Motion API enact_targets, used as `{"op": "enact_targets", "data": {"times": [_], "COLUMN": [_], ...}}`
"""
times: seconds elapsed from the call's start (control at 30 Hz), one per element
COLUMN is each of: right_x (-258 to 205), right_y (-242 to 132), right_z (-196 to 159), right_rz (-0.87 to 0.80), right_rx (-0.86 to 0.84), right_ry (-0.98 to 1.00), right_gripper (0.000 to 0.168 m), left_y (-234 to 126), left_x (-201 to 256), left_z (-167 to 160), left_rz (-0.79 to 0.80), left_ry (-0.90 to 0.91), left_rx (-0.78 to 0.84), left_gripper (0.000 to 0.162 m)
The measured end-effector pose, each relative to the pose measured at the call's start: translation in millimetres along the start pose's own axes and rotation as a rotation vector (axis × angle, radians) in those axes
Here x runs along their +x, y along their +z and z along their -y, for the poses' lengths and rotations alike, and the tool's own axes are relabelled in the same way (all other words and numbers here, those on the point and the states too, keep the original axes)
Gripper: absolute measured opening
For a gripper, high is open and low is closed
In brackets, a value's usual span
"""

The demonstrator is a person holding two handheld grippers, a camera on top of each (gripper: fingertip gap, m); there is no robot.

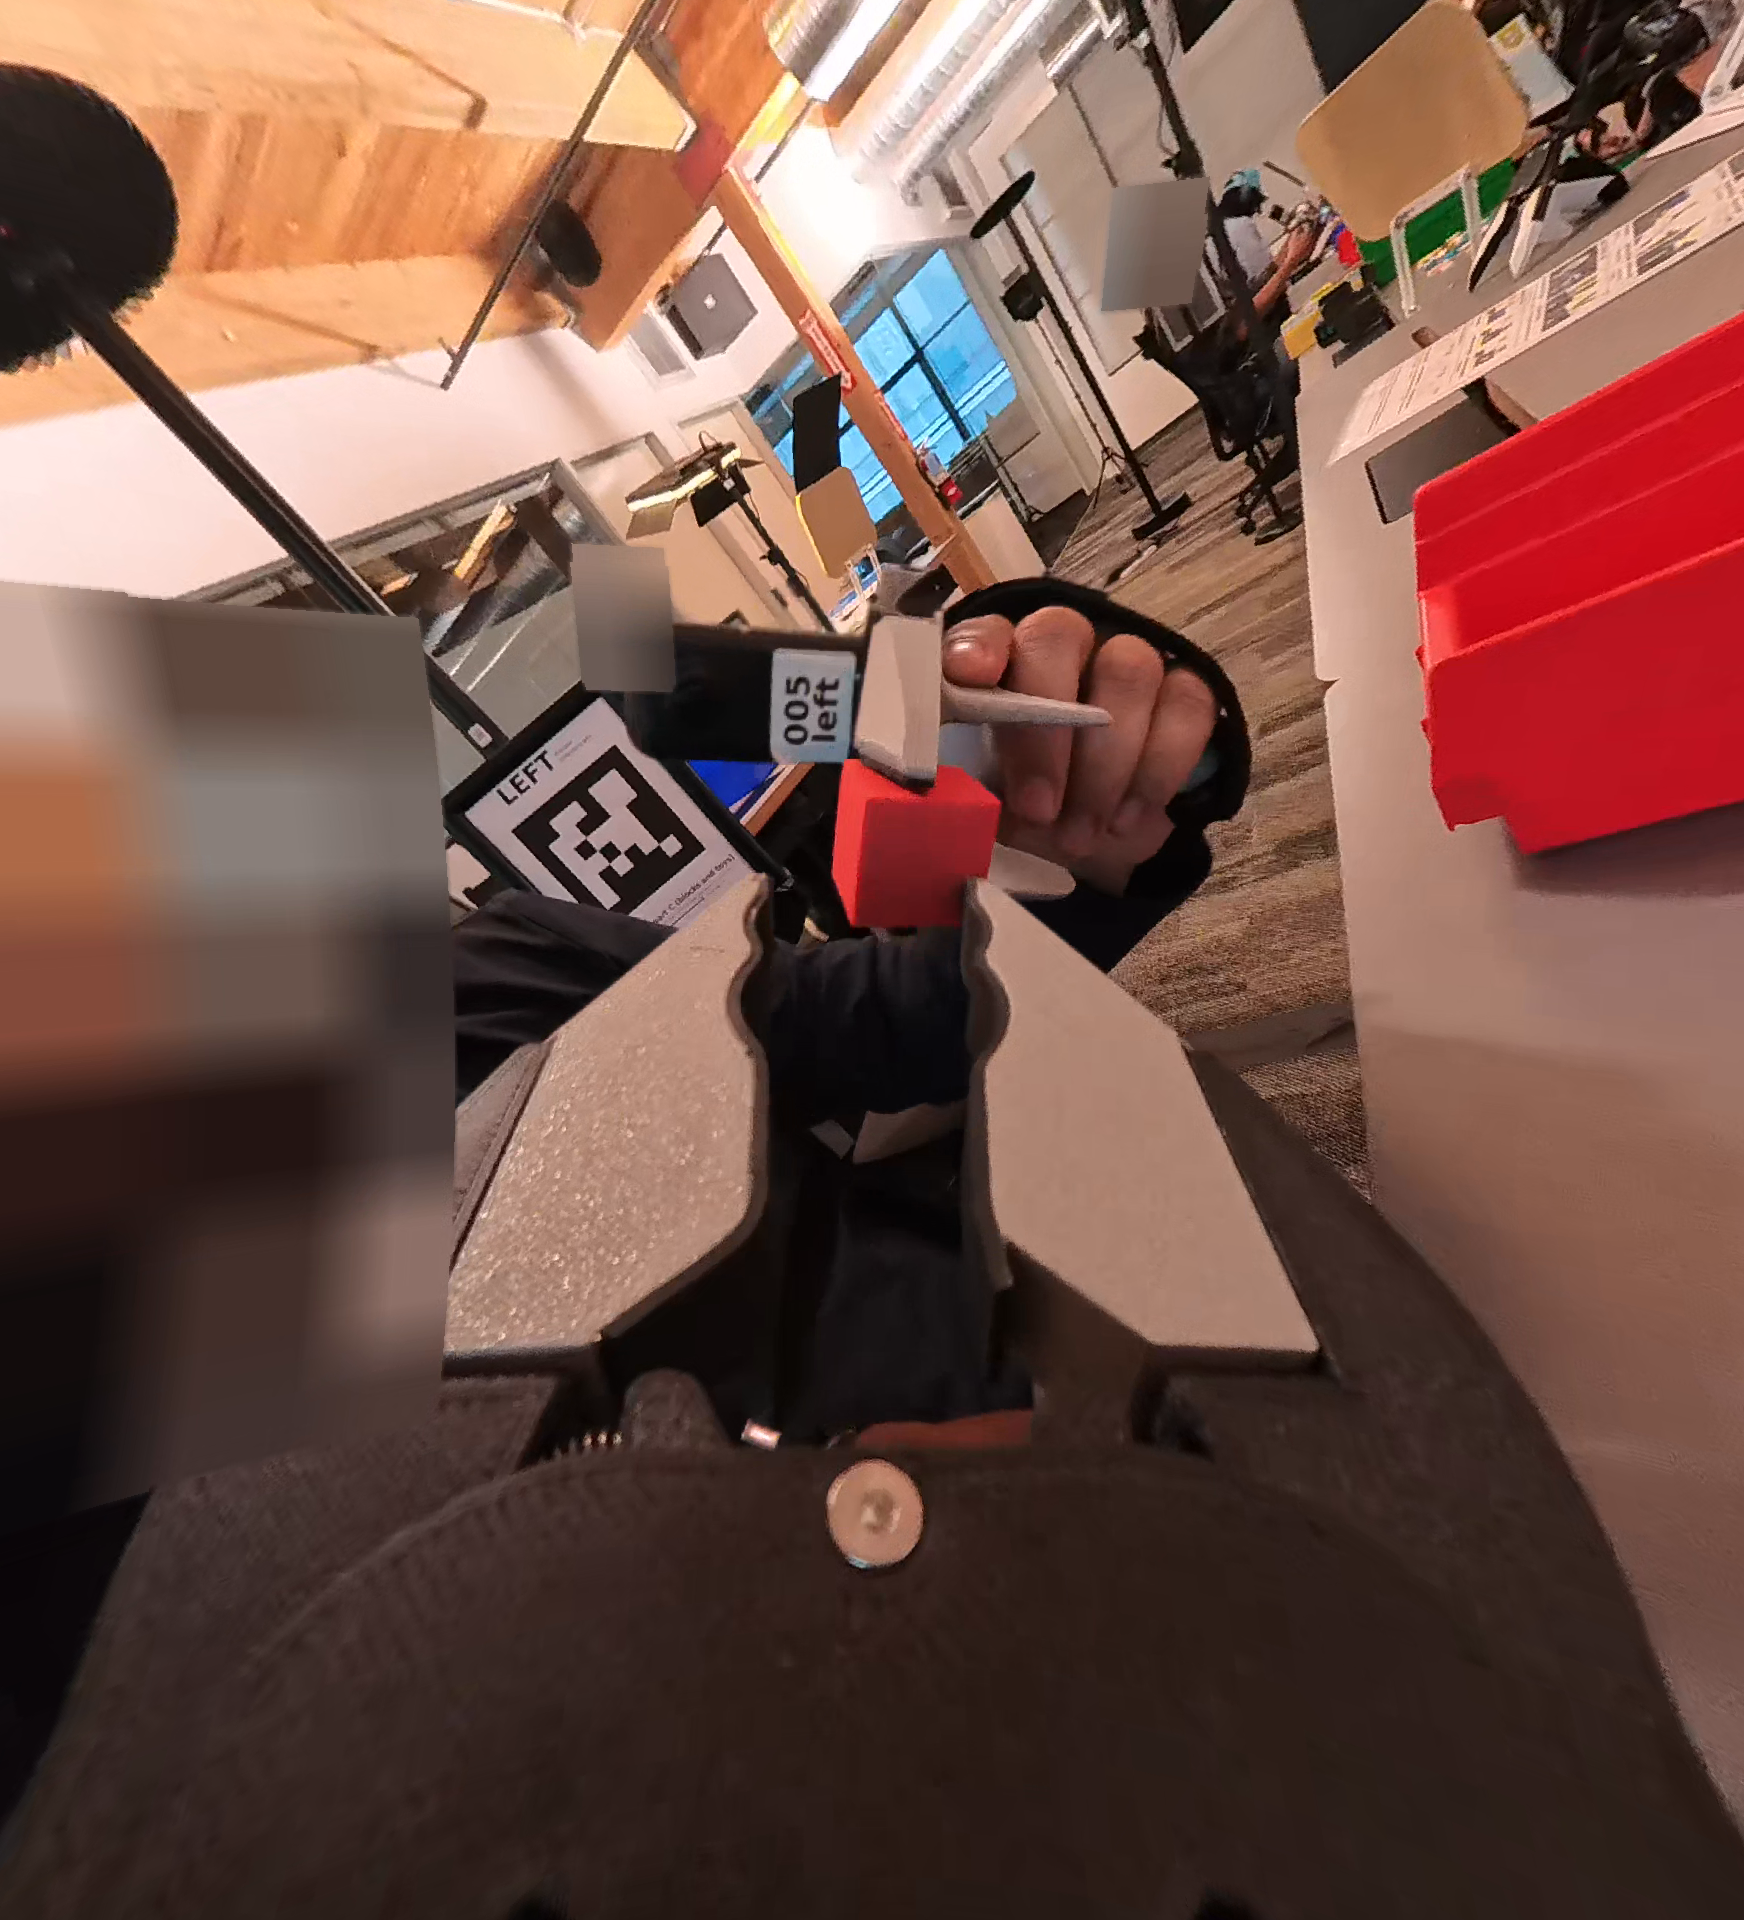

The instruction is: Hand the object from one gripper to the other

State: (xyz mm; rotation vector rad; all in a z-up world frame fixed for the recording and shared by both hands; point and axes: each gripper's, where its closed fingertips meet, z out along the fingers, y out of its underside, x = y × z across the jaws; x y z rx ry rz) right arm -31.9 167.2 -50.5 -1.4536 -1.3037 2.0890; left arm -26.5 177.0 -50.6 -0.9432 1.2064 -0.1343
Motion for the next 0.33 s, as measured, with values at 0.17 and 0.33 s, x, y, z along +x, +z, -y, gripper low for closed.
{"op": "enact_targets", "data": {"times": [0.17, 0.33], "right_x": [7, 21], "right_y": [-1, 0], "right_z": [0, -5], "right_rz": [-0.008, -0.089], "right_rx": [0.011, -0.018], "right_ry": [0.025, 0.023], "right_gripper": [0.025, 0.045], "left_y": [2, 4], "left_x": [0, 3], "left_z": [-1, -3], "left_rz": [0.047, 0.05], "left_ry": [0.04, 0.037], "left_rx": [-0.013, -0.016], "left_gripper": [0.025, 0.025]}}
